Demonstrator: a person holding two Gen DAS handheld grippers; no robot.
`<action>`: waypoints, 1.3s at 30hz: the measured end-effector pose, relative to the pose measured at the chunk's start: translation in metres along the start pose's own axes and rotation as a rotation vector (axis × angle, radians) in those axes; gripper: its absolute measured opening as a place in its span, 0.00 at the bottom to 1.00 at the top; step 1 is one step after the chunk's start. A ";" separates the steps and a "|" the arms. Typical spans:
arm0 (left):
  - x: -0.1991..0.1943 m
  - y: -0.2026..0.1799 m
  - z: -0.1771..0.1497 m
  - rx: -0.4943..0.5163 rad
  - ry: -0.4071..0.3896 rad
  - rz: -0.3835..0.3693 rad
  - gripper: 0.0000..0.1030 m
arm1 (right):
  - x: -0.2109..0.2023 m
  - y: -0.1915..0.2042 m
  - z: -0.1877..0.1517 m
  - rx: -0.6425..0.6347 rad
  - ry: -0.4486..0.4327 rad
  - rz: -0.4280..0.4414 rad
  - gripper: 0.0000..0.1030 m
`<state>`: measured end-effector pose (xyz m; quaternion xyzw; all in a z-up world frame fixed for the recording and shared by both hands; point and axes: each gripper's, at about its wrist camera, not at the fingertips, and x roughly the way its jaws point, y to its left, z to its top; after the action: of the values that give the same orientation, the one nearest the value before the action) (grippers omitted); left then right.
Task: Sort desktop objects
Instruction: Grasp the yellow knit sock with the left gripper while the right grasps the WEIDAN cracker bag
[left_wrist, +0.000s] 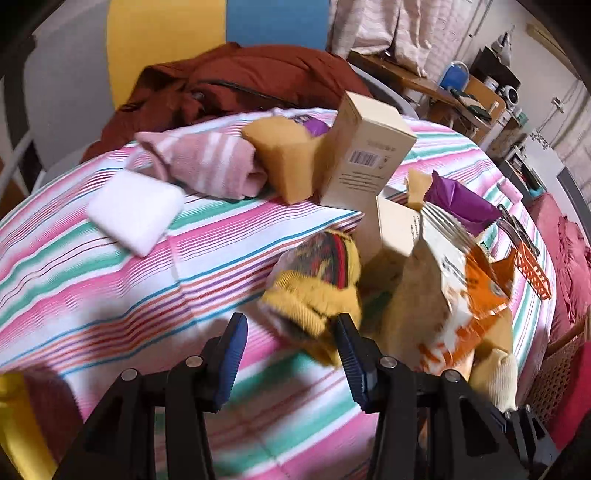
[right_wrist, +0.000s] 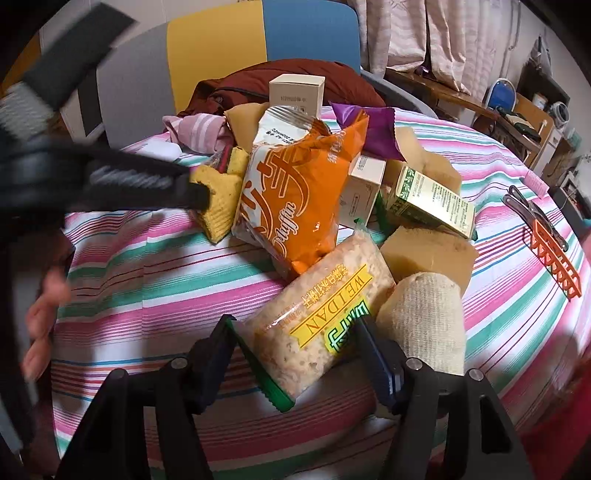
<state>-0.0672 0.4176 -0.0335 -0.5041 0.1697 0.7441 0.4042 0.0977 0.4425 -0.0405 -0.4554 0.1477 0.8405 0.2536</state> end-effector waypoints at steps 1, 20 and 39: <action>0.004 -0.001 0.001 0.012 0.001 -0.008 0.50 | 0.000 0.000 0.000 -0.001 0.002 0.000 0.68; 0.005 0.013 -0.036 -0.076 -0.026 -0.118 0.25 | -0.002 -0.002 -0.003 0.006 -0.034 0.019 0.56; -0.067 0.062 -0.133 -0.302 -0.102 -0.205 0.24 | -0.026 0.024 -0.020 -0.042 -0.060 0.122 0.37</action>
<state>-0.0224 0.2632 -0.0408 -0.5354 -0.0170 0.7406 0.4057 0.1101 0.4058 -0.0288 -0.4252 0.1500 0.8707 0.1965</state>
